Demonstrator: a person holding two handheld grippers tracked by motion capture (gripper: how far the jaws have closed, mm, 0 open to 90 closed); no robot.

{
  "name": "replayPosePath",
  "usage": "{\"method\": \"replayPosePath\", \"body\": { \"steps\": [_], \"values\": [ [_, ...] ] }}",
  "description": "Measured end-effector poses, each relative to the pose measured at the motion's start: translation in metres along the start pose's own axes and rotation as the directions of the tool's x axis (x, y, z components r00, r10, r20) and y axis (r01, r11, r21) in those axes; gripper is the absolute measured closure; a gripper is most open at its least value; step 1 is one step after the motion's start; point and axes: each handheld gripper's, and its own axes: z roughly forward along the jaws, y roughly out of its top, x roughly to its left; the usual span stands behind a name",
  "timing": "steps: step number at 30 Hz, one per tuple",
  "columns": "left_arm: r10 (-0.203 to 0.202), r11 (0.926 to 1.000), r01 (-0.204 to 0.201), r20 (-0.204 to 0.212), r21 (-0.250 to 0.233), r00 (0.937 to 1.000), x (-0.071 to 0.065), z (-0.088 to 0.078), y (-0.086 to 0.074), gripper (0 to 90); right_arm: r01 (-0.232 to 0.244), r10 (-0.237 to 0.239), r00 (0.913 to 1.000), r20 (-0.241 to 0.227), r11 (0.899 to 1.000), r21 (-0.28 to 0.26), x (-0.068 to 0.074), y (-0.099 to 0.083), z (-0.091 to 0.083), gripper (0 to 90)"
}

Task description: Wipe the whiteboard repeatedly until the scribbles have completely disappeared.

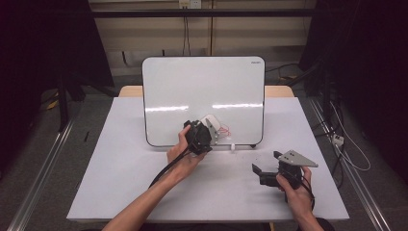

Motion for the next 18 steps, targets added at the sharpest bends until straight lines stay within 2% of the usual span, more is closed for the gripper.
{"method": "replayPosePath", "body": {
  "steps": [2,4,6,10,12,14,18],
  "values": [
    [0.017,0.9996,-0.017,0.0,0.021,0.9999,0.001,0.0,0.002,30.8,0.002,-0.002,1.0,-0.003,1.0,0.0,0.0,0.0,0.0,4.1],
    [0.005,0.9999,-0.005,0.001,0.013,1.0,0.0,0.0,0.002,30.8,0.003,-0.003,1.0,-0.004,1.0,0.0,0.0,0.0,0.0,4.1],
    [0.019,0.9997,-0.019,0.005,0.012,0.9998,0.0,0.001,0.003,30.8,0.001,-0.001,1.0,-0.003,1.0,0.001,0.0,0.0,0.0,4.1],
    [0.012,0.9999,-0.012,0.012,0.001,0.9999,-0.005,0.003,0.009,30.8,0.002,-0.002,1.0,-0.003,1.0,-0.001,0.0,0.0,0.0,4.1],
    [0.036,0.9993,-0.036,0.015,-0.006,0.9992,-0.01,0.004,0.014,30.9,0.001,-0.001,1.0,-0.001,1.0,0.002,0.0,0.0,0.001,4.1],
    [0.063,0.998,-0.063,0.022,0.007,0.9978,-0.013,0.005,0.02,30.9,0.002,-0.002,1.0,-0.005,1.0,0.0,0.0,0.0,0.0,4.1],
    [0.079,0.9969,-0.079,0.035,0.001,0.9963,-0.019,0.008,0.031,30.9,0.002,-0.002,1.0,-0.008,1.0,-0.003,0.0,0.0,0.0,4.1]
  ]
}}
